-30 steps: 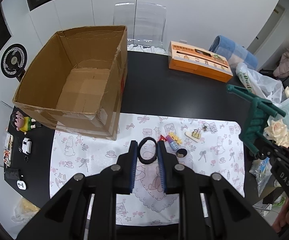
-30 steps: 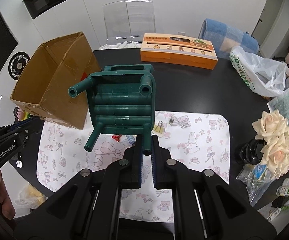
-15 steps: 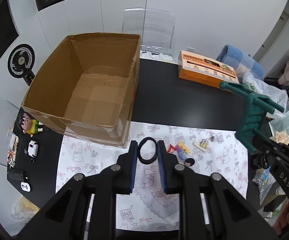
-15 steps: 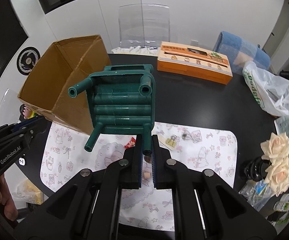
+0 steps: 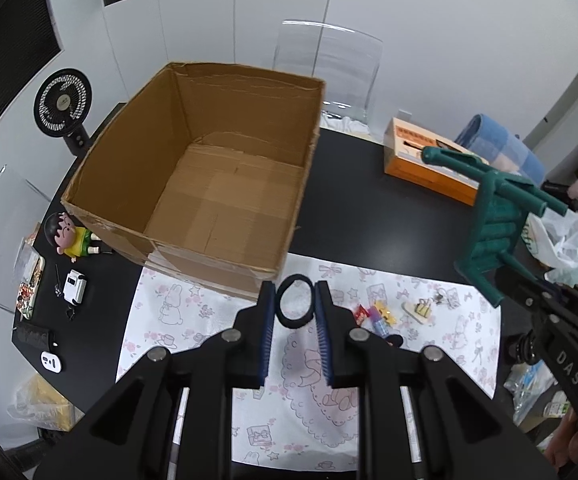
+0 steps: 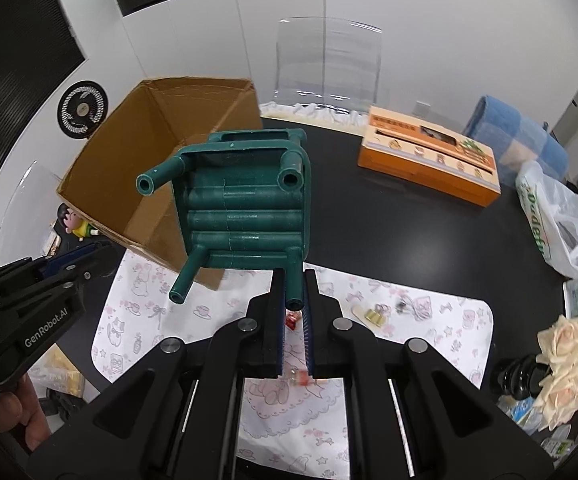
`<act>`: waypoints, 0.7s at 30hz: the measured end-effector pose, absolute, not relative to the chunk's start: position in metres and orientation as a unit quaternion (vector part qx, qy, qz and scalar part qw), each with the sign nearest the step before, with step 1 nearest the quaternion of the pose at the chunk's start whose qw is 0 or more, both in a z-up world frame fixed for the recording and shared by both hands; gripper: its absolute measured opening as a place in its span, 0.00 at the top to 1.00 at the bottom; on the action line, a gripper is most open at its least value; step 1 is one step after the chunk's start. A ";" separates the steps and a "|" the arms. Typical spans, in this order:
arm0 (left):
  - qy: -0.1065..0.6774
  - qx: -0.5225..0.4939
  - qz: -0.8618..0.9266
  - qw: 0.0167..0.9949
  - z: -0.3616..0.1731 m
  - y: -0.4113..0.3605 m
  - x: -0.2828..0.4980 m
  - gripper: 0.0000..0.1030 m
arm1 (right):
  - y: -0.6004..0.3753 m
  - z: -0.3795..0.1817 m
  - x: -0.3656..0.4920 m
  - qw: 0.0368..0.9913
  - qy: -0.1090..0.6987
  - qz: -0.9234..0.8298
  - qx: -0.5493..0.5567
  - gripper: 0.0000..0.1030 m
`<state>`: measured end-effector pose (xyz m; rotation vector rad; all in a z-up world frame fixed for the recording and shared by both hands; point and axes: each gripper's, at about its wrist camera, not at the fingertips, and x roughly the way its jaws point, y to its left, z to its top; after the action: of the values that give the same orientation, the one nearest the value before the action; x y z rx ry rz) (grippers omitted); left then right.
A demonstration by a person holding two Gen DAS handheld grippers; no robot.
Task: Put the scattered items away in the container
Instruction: 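Carry the green chair and black hair tie over the cardboard box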
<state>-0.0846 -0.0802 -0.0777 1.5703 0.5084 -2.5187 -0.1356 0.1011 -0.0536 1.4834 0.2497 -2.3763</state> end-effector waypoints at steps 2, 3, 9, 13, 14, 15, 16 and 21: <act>0.173 0.519 -0.834 0.070 -0.078 -0.087 -0.085 0.81 | 0.094 -0.054 -0.138 0.170 0.090 -0.833 0.519 0.93; 0.175 0.519 -0.833 0.073 -0.079 -0.090 -0.085 0.81 | 0.091 -0.054 -0.139 0.172 0.091 -0.832 0.519 0.93; 0.186 0.516 -0.832 0.084 -0.079 -0.108 -0.086 0.81 | 0.073 -0.054 -0.145 0.187 0.095 -0.829 0.518 0.93; 0.186 0.511 -0.834 0.089 -0.077 -0.119 -0.090 0.81 | 0.063 -0.055 -0.151 0.194 0.101 -0.828 0.517 0.93; 0.188 0.510 -0.835 0.090 -0.076 -0.122 -0.091 0.81 | 0.060 -0.055 -0.153 0.195 0.102 -0.828 0.516 0.93; 0.189 0.509 -0.835 0.091 -0.076 -0.125 -0.092 0.81 | 0.057 -0.054 -0.155 0.196 0.103 -0.828 0.515 0.93; 0.191 0.509 -0.834 0.092 -0.075 -0.128 -0.094 0.81 | 0.054 -0.054 -0.157 0.198 0.103 -0.828 0.514 0.93; 0.195 0.506 -0.835 0.096 -0.074 -0.138 -0.100 0.81 | 0.035 -0.055 -0.165 0.206 0.108 -0.828 0.510 0.93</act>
<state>-0.0996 -0.1384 -0.0744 1.5007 0.5765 -2.4726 -0.1646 0.0349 -0.0553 1.4221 0.3019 -2.3066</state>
